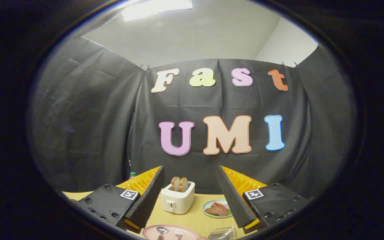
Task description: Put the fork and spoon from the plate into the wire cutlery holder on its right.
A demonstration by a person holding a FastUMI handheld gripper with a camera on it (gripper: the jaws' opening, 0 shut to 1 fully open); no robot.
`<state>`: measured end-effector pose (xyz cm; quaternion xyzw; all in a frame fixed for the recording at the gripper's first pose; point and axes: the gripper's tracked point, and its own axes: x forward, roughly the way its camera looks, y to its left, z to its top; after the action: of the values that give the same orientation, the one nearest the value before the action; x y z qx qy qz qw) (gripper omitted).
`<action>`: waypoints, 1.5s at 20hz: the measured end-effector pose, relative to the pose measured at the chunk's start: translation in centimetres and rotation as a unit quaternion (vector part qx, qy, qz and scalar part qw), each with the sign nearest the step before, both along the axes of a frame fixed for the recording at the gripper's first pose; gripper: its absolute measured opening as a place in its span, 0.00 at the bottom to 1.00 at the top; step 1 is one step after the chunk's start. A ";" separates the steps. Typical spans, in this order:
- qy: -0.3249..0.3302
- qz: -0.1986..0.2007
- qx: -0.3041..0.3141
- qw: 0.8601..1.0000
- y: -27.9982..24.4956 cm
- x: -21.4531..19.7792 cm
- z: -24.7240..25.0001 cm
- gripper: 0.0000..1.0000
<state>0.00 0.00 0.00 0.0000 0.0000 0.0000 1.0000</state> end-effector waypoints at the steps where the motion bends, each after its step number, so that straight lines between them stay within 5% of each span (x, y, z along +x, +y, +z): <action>1: -0.006 -0.008 -0.004 1.000 -0.6 -0.2 0.5 0.99; 21: 0.005 -0.005 -0.019 1.000 0.4 -0.6 0.4 0.99; 30: 0.076 0.022 0.002 0.997 1.4 -0.8 -6.4 0.99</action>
<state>-0.83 1.38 -6.41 0.0015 0.0765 0.0220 0.9968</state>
